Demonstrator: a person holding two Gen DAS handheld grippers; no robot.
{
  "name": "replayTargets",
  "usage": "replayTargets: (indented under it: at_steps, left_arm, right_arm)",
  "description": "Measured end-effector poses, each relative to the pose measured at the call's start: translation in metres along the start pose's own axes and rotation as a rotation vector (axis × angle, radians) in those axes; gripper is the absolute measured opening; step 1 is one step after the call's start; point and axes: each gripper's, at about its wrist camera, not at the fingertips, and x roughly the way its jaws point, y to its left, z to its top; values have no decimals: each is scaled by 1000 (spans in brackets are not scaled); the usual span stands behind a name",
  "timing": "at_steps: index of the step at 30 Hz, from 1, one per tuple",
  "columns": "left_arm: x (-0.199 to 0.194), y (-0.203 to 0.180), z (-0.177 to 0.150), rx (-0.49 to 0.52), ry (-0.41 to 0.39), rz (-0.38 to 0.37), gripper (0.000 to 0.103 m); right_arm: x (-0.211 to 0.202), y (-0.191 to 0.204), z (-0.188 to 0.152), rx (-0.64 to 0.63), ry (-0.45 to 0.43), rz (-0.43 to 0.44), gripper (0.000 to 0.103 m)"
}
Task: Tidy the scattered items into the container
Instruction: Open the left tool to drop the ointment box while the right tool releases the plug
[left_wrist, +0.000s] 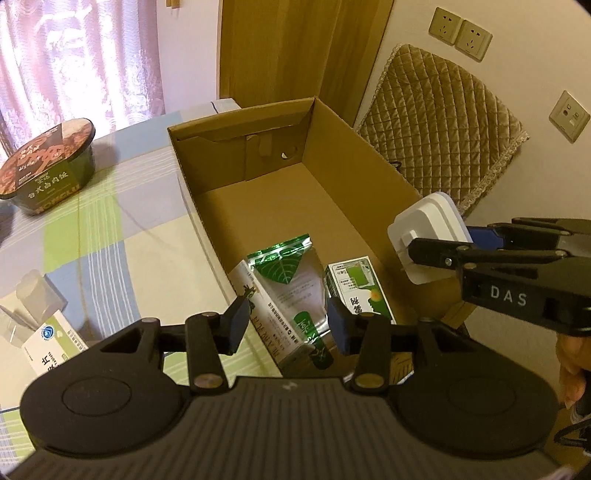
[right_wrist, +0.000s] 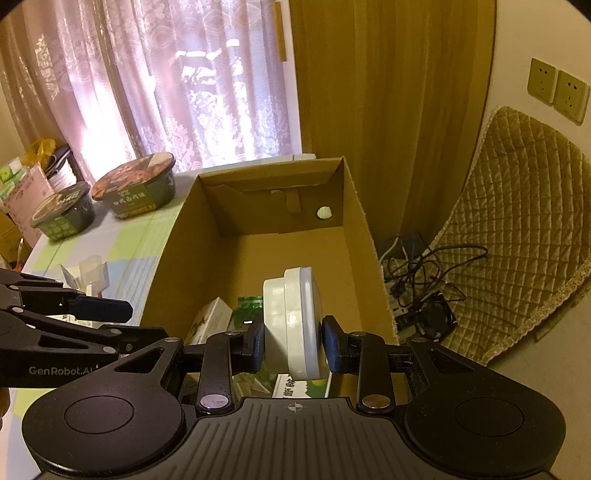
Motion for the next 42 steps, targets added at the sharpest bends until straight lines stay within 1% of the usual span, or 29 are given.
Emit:
replayTargets:
  at_steps: [4, 8, 17, 24, 32, 37, 42]
  left_arm:
    - [-2, 2, -2, -1, -3, 2, 42]
    - [-3, 4, -3, -3, -2, 0, 45]
    - [-6, 14, -9, -12, -4, 9, 49]
    - [-6, 19, -10, -15, -1, 9, 50]
    - [-7, 21, -18, -27, 5, -1, 51]
    - [-14, 23, -25, -41, 5, -5, 51]
    - [-25, 24, -37, -56, 5, -10, 53]
  right_arm:
    - [3, 3, -2, -4, 9, 2, 34]
    - [9, 4, -3, -3, 22, 3, 34]
    - [31, 7, -6, -12, 69, 10, 35]
    - [42, 9, -4, 7, 60, 36, 35]
    - [32, 1, -5, 37, 23, 25, 35]
    - [19, -2, -10, 71, 10, 31, 35]
    - [2, 3, -19, 86, -1, 37, 35]
